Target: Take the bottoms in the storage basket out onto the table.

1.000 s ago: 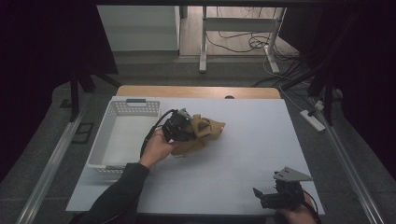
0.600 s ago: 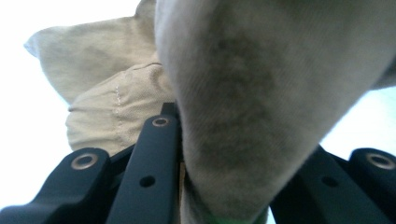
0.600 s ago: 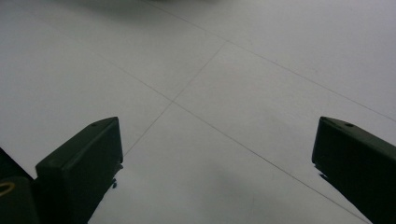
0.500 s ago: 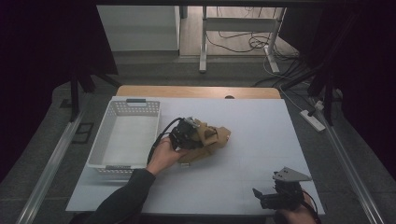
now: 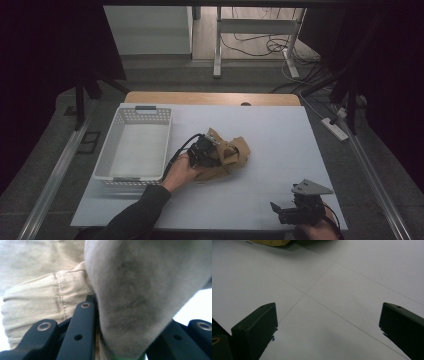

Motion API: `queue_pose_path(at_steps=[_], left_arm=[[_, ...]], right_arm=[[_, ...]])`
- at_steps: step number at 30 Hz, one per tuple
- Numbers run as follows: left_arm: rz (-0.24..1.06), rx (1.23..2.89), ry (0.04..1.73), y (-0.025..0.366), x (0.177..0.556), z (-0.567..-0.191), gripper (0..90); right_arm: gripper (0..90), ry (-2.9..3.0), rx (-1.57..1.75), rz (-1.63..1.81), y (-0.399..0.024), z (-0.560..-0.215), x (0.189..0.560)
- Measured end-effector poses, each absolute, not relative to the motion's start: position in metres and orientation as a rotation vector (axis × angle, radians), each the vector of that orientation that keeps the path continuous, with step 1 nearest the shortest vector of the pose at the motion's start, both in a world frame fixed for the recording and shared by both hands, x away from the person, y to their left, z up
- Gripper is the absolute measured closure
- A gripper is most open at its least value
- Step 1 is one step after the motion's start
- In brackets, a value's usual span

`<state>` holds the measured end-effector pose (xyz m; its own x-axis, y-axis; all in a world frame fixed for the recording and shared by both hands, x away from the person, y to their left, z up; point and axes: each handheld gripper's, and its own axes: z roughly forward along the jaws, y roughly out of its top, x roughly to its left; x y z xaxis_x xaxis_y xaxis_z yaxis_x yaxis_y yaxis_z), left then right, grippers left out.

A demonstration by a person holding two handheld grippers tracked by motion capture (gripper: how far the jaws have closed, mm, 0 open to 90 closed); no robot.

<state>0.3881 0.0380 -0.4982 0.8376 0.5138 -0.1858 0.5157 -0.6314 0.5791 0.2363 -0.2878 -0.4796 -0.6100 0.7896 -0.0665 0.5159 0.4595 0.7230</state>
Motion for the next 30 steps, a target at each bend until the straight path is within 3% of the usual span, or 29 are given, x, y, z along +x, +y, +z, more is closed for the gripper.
queue_pose_path(at_steps=[22, 30], left_arm=[[0.106, 2.391, 0.67, 0.035, 0.386, -0.517, 74.0], [0.085, 2.357, 0.677, 0.038, 0.386, -0.519, 71.8]], right_arm=[[2.1, 2.328, 1.091, 0.94, -0.287, -0.48, 0.236], [2.0, 2.328, 1.089, 0.942, -0.287, -0.48, 0.236]])
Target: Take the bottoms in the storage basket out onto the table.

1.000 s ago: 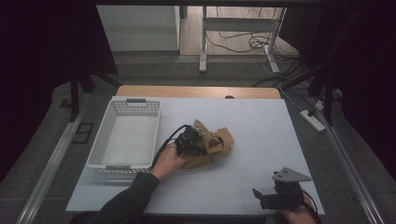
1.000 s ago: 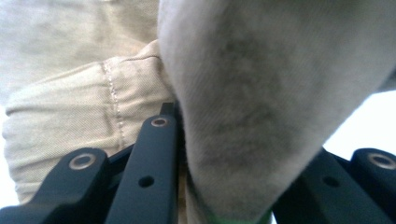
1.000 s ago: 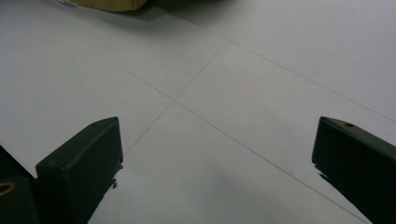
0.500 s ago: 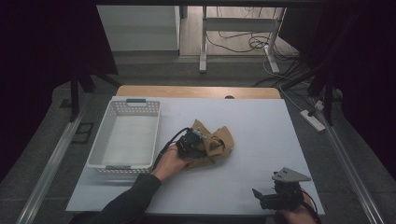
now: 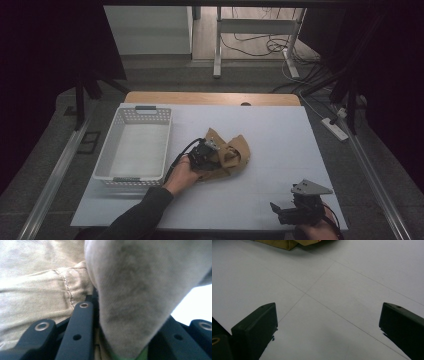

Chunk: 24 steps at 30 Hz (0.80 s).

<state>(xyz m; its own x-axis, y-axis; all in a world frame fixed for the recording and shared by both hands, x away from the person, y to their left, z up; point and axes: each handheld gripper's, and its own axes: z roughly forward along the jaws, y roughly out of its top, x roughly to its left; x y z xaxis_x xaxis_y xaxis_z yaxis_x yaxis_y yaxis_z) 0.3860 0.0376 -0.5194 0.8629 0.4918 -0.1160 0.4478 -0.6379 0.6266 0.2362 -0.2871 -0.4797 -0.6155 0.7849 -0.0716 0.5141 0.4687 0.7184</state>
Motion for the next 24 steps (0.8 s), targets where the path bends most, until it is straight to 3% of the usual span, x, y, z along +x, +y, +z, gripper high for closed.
queue_pose_path(at_steps=[24], left_arm=[[0.134, 2.355, 0.659, 0.0353, 0.3828, -0.5198, 57.4]], right_arm=[[2.1, 2.334, 1.072, 0.941, -0.2863, -0.4799, 0.2357]])
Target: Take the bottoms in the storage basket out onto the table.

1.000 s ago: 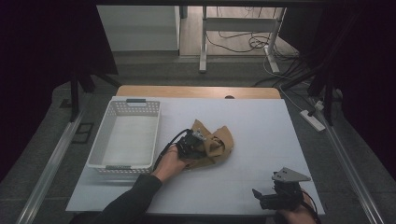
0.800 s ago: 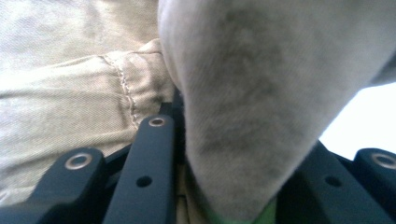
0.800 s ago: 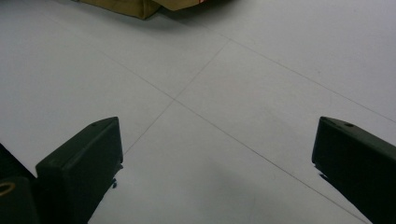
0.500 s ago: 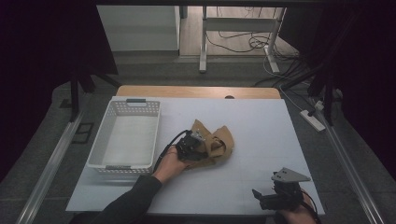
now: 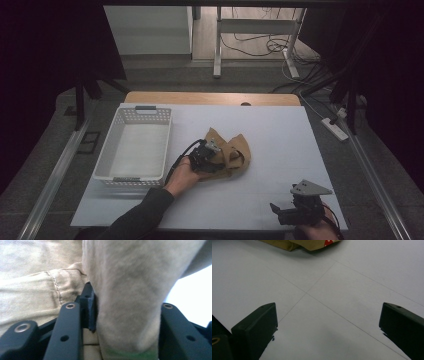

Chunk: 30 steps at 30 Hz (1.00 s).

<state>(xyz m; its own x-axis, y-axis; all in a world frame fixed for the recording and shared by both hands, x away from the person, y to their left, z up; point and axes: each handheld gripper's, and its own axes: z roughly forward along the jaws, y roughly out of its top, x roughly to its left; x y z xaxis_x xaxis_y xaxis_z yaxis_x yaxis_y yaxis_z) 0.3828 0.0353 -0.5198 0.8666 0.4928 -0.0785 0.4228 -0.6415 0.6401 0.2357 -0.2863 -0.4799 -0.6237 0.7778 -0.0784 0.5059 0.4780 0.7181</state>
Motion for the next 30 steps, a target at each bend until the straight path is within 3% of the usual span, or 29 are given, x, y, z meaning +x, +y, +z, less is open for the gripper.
queue_pose_path(at_steps=[16, 30], left_arm=[[0.015, 2.298, 0.678, 0.036, 0.385, -0.514, 27.9], [0.025, 2.286, 0.684, 0.038, 0.381, -0.501, 11.4]], right_arm=[[2.1, 2.338, 1.07, 0.935, -0.286, -0.48, 0.236], [2.1, 2.343, 1.066, 0.933, -0.285, -0.48, 0.236]])
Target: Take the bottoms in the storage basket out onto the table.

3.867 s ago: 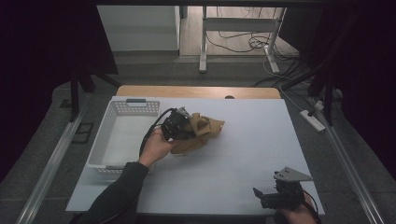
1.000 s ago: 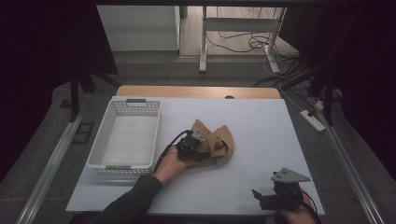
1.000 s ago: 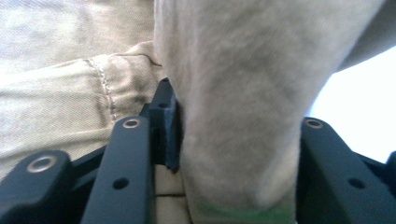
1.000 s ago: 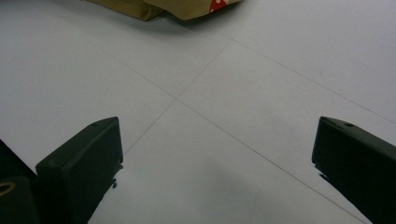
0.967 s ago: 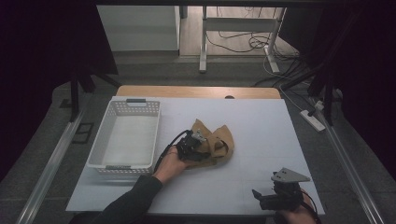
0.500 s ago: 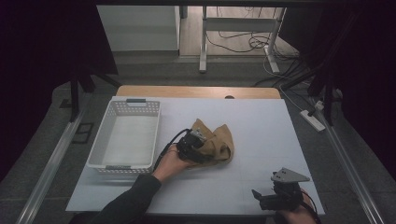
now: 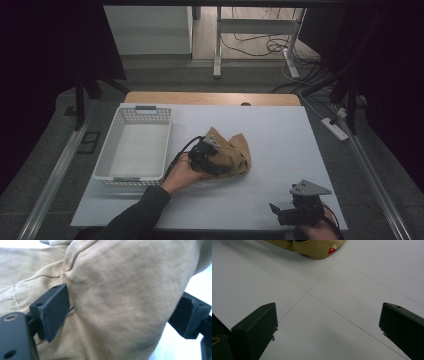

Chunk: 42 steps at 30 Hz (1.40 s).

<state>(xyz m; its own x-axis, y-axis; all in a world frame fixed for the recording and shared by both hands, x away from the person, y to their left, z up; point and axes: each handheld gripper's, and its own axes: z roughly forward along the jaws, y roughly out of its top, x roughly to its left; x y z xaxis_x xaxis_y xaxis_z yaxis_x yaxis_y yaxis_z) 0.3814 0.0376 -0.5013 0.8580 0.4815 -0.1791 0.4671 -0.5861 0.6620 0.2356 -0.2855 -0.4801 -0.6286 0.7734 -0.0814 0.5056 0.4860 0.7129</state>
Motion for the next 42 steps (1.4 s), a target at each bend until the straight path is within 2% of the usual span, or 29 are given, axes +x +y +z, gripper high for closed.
queue_pose_path(at_steps=[8, 26, 42], left_arm=[[0.005, 2.285, 0.688, 0.04, 0.38, -0.494, 8.5], [0.062, 2.275, 0.656, 0.042, 0.373, -0.478, 1.0], [0.082, 2.22, 0.64, 0.056, 0.374, -0.469, 0.0]], right_arm=[[2.1, 2.343, 1.065, 0.934, -0.285, -0.48, 0.236], [2.1, 2.343, 1.066, 0.938, -0.286, -0.48, 0.236], [2.1, 2.343, 1.066, 0.939, -0.286, -0.48, 0.236]])
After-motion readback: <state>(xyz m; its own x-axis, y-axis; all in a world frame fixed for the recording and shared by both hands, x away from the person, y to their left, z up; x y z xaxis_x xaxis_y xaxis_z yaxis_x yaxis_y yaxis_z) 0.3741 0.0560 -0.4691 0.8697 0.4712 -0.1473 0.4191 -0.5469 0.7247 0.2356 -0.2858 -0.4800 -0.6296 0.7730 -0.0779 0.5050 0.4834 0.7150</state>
